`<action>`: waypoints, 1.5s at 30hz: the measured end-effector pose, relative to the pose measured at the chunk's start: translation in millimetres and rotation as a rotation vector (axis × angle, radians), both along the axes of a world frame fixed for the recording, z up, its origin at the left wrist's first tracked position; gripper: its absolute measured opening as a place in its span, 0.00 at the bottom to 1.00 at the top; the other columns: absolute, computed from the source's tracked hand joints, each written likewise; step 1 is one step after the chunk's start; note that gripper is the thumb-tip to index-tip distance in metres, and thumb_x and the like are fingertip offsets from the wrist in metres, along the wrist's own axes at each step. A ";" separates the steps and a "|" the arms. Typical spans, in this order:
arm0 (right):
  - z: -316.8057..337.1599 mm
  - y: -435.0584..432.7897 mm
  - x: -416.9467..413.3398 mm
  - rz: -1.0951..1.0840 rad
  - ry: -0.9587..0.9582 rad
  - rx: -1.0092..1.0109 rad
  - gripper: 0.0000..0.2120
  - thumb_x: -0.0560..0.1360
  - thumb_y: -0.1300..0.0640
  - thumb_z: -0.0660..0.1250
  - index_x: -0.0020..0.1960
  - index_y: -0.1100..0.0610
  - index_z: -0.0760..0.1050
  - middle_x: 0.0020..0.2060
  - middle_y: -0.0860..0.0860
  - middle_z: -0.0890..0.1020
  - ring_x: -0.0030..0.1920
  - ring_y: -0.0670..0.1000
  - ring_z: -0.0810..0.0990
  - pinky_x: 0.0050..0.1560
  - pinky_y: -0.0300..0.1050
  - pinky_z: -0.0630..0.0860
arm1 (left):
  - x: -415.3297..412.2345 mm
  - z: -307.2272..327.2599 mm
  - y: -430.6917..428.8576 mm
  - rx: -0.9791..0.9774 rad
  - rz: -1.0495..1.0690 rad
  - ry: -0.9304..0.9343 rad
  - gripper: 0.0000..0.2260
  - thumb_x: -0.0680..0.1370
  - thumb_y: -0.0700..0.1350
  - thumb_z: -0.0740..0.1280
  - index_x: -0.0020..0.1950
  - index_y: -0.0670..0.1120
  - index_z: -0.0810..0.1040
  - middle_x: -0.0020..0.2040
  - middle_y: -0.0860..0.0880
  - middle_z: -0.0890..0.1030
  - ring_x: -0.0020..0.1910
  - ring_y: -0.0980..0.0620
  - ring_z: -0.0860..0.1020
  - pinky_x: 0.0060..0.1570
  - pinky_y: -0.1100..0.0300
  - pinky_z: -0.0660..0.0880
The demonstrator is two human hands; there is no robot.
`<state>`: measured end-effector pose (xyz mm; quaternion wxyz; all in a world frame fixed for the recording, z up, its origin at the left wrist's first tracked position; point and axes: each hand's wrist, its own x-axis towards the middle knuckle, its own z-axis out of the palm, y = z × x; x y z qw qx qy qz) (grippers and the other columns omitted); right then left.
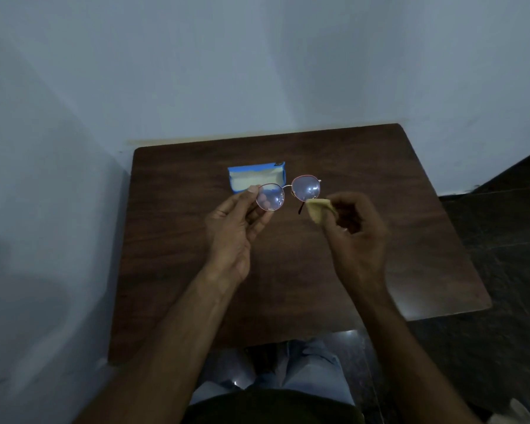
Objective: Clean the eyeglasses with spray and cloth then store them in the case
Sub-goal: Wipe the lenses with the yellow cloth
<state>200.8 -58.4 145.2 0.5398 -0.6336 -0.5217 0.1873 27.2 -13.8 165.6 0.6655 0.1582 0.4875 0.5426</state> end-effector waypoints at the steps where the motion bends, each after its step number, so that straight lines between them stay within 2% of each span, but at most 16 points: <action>1: 11.5 1.6 -13.4 0.050 -0.101 0.062 0.05 0.76 0.62 0.76 0.51 0.59 0.82 0.46 0.50 0.84 0.46 0.50 0.83 0.47 0.46 0.79 | 0.7 -0.9 -0.5 -0.005 0.019 -0.002 0.05 0.81 0.39 0.71 0.53 0.40 0.86 0.43 0.47 0.87 0.40 0.54 0.85 0.44 0.61 0.84; 4: 23.5 17.0 -42.0 0.122 -0.320 0.171 0.06 0.79 0.58 0.73 0.49 0.62 0.82 0.49 0.53 0.82 0.48 0.49 0.81 0.49 0.43 0.78 | 2.5 -1.9 -3.5 -0.012 0.058 -0.015 0.07 0.80 0.39 0.72 0.56 0.39 0.86 0.45 0.45 0.88 0.43 0.52 0.86 0.43 0.60 0.84; 7: 22.3 35.1 -58.3 0.126 -0.483 0.163 0.07 0.81 0.58 0.69 0.50 0.61 0.82 0.50 0.54 0.82 0.50 0.57 0.81 0.47 0.55 0.79 | 2.5 3.1 -7.9 -0.021 0.072 -0.044 0.06 0.80 0.39 0.71 0.54 0.41 0.86 0.45 0.46 0.88 0.41 0.53 0.86 0.41 0.61 0.84; 10: 11.7 26.8 -70.8 0.185 -0.595 0.196 0.05 0.79 0.63 0.71 0.53 0.63 0.83 0.52 0.56 0.84 0.50 0.59 0.82 0.47 0.58 0.81 | -0.8 8.5 -8.5 -0.026 0.106 -0.055 0.06 0.81 0.40 0.70 0.54 0.41 0.86 0.42 0.47 0.87 0.35 0.55 0.84 0.35 0.63 0.81; 13: 7.5 16.1 -64.6 0.224 -0.584 0.188 0.08 0.78 0.62 0.74 0.57 0.62 0.85 0.56 0.57 0.85 0.54 0.59 0.84 0.53 0.55 0.81 | -4.6 9.0 -6.9 -0.043 0.136 -0.080 0.06 0.80 0.40 0.72 0.55 0.40 0.86 0.44 0.45 0.87 0.36 0.55 0.84 0.34 0.64 0.81; 17: 19.3 37.4 -53.0 0.160 -0.605 0.158 0.08 0.79 0.60 0.75 0.56 0.62 0.85 0.56 0.56 0.85 0.56 0.57 0.83 0.57 0.48 0.79 | -4.4 11.1 -11.3 -0.022 0.127 -0.101 0.06 0.80 0.39 0.71 0.54 0.41 0.87 0.45 0.44 0.88 0.41 0.52 0.87 0.41 0.61 0.83; 19: 25.8 40.5 -57.7 0.192 -0.629 0.144 0.08 0.80 0.59 0.74 0.57 0.61 0.84 0.56 0.55 0.85 0.56 0.58 0.83 0.55 0.53 0.80 | -4.1 13.3 -12.0 -0.007 0.130 -0.084 0.05 0.81 0.39 0.71 0.53 0.41 0.87 0.46 0.45 0.89 0.42 0.52 0.87 0.41 0.61 0.83; 21: 29.1 32.2 -63.9 0.279 -0.633 0.135 0.07 0.80 0.57 0.72 0.56 0.60 0.82 0.54 0.53 0.84 0.54 0.58 0.82 0.47 0.56 0.81 | -6.7 14.1 -9.7 -0.001 0.144 -0.064 0.06 0.80 0.40 0.71 0.55 0.41 0.86 0.47 0.44 0.88 0.42 0.52 0.86 0.39 0.61 0.83; 24: 33.8 27.4 -62.7 0.291 -0.625 0.108 0.10 0.80 0.54 0.67 0.54 0.59 0.81 0.52 0.54 0.82 0.50 0.58 0.82 0.43 0.56 0.80 | -10.3 15.3 -7.6 0.001 0.140 -0.062 0.07 0.80 0.39 0.71 0.57 0.40 0.86 0.49 0.43 0.88 0.43 0.51 0.87 0.40 0.61 0.83; 28: 48.1 43.4 -66.4 0.214 -0.650 0.095 0.14 0.79 0.55 0.66 0.61 0.58 0.83 0.56 0.54 0.83 0.55 0.58 0.82 0.46 0.54 0.81 | -9.5 20.5 -6.3 0.051 0.123 -0.050 0.07 0.81 0.39 0.70 0.56 0.39 0.86 0.48 0.42 0.88 0.46 0.49 0.87 0.46 0.58 0.84; 31: 52.5 36.1 -74.7 0.263 -0.627 0.100 0.10 0.79 0.56 0.67 0.57 0.56 0.83 0.55 0.50 0.83 0.54 0.54 0.82 0.43 0.55 0.81 | -11.0 27.0 -2.5 0.063 0.121 -0.019 0.06 0.81 0.40 0.70 0.51 0.45 0.88 0.44 0.46 0.88 0.41 0.53 0.86 0.41 0.60 0.83; 34: 51.8 31.5 -70.5 0.249 -0.609 0.125 0.08 0.80 0.56 0.70 0.54 0.57 0.85 0.54 0.51 0.84 0.51 0.55 0.83 0.44 0.55 0.81 | -14.5 32.7 0.0 0.071 0.137 -0.027 0.07 0.81 0.38 0.69 0.49 0.44 0.87 0.41 0.48 0.88 0.37 0.55 0.85 0.39 0.61 0.83; 37: 59.3 46.6 -66.2 0.183 -0.620 0.167 0.12 0.82 0.54 0.67 0.54 0.60 0.85 0.57 0.52 0.86 0.54 0.56 0.83 0.49 0.53 0.81 | -15.6 36.9 -0.3 0.111 0.117 -0.048 0.08 0.82 0.37 0.68 0.48 0.43 0.87 0.43 0.46 0.88 0.41 0.53 0.87 0.42 0.60 0.84; 41: 64.4 43.0 -77.1 0.238 -0.618 0.233 0.08 0.80 0.58 0.73 0.57 0.60 0.86 0.58 0.53 0.86 0.56 0.56 0.84 0.56 0.52 0.81 | -17.4 46.2 -0.7 0.148 0.101 0.009 0.06 0.82 0.39 0.69 0.51 0.44 0.87 0.44 0.48 0.88 0.41 0.54 0.86 0.39 0.62 0.82; 45: 63.2 36.2 -73.2 0.232 -0.629 0.244 0.06 0.79 0.59 0.74 0.54 0.60 0.86 0.52 0.53 0.86 0.52 0.57 0.84 0.50 0.53 0.80 | -22.6 47.9 0.9 0.164 0.110 0.023 0.06 0.82 0.39 0.69 0.50 0.44 0.87 0.44 0.48 0.89 0.41 0.54 0.86 0.39 0.62 0.83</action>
